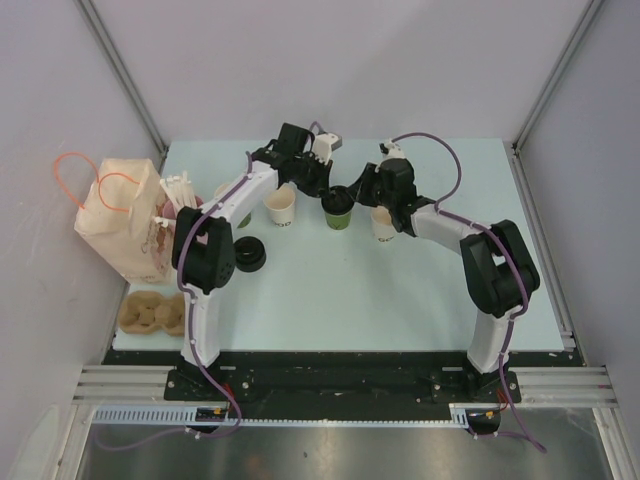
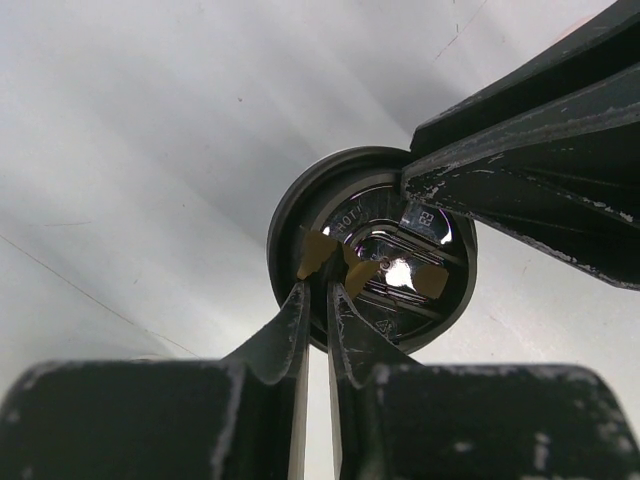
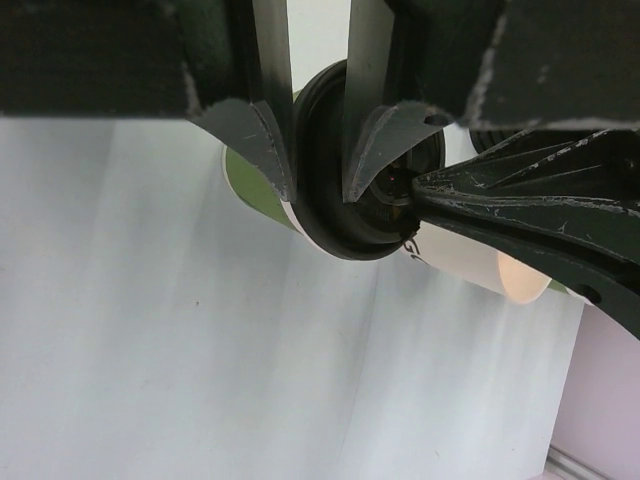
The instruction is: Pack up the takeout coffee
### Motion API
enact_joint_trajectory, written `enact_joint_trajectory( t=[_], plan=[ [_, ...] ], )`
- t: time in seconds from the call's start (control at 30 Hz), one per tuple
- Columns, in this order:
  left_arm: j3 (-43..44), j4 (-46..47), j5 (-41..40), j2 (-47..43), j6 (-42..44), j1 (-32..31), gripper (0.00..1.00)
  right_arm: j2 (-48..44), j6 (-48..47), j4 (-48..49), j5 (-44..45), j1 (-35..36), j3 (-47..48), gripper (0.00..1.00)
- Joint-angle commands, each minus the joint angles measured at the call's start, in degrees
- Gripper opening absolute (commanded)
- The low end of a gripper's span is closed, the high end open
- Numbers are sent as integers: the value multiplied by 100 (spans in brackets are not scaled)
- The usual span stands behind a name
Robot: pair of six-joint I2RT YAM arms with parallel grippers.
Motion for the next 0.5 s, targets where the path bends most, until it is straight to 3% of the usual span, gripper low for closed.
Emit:
enact_joint_trajectory(
  t=[0.0,0.3,0.47],
  plan=[
    [-291,-420,205,-130,-129,-73,12,324,-53,-408,-59,248,-417,6],
    [-467,-314,284,-288,-164,-73,17,219,62,14,-76,195,-919,5],
    [-344,-314,284,-385,-181,-73,22,-123,27,155,-59,195,-928,14]
  ],
)
